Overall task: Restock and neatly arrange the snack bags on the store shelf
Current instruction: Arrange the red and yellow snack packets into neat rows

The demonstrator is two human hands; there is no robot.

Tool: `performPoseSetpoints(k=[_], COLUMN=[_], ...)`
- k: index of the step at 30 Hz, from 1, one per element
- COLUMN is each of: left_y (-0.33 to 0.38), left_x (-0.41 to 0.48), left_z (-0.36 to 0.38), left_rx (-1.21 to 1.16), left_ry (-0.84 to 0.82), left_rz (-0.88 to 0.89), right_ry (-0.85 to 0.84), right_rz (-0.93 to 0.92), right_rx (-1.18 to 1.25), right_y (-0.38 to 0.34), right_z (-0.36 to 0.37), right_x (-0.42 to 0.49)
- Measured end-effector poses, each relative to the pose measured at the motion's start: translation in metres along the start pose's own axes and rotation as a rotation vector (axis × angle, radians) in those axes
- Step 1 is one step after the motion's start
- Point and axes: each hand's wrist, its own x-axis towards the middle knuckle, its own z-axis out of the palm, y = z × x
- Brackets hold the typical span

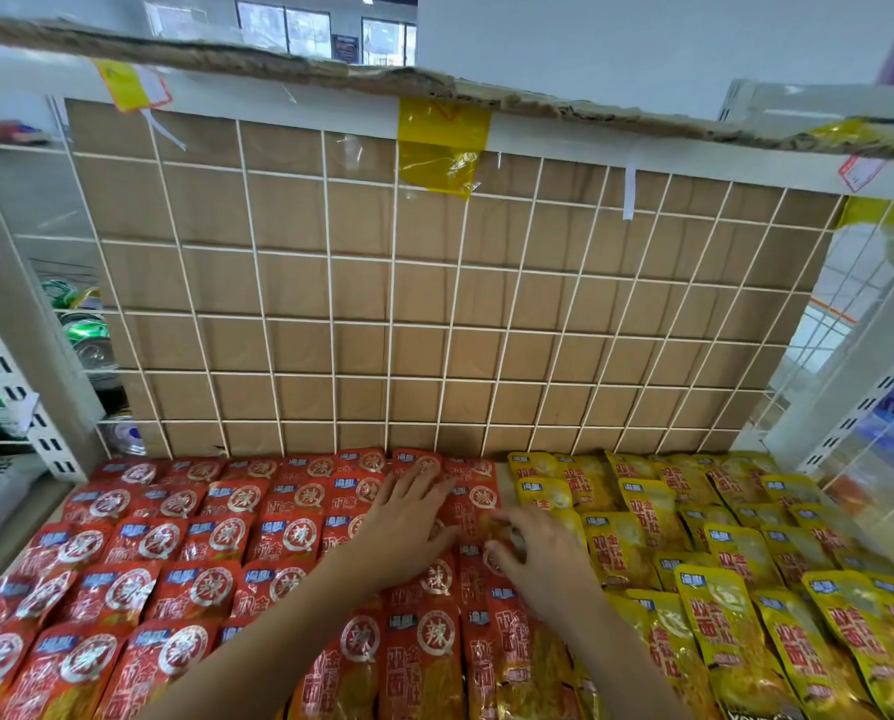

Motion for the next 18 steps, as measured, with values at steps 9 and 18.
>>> performPoseSetpoints(k=[9,18], left_y=[0.0,-0.045], left_x=[-0.001,-0.009], left_z=[0.0,-0.025], left_rx=[-0.063,-0.254], left_ry=[0.02,0.17], left_rz=[0.011,-0.104], right_ry=[0.006,-0.089], right_rz=[-0.059,-0.166], right_rx=[0.027,0.028], right_y=[-0.007,-0.022], right_z=[0.004,0.012], right_x=[-0.004,0.01])
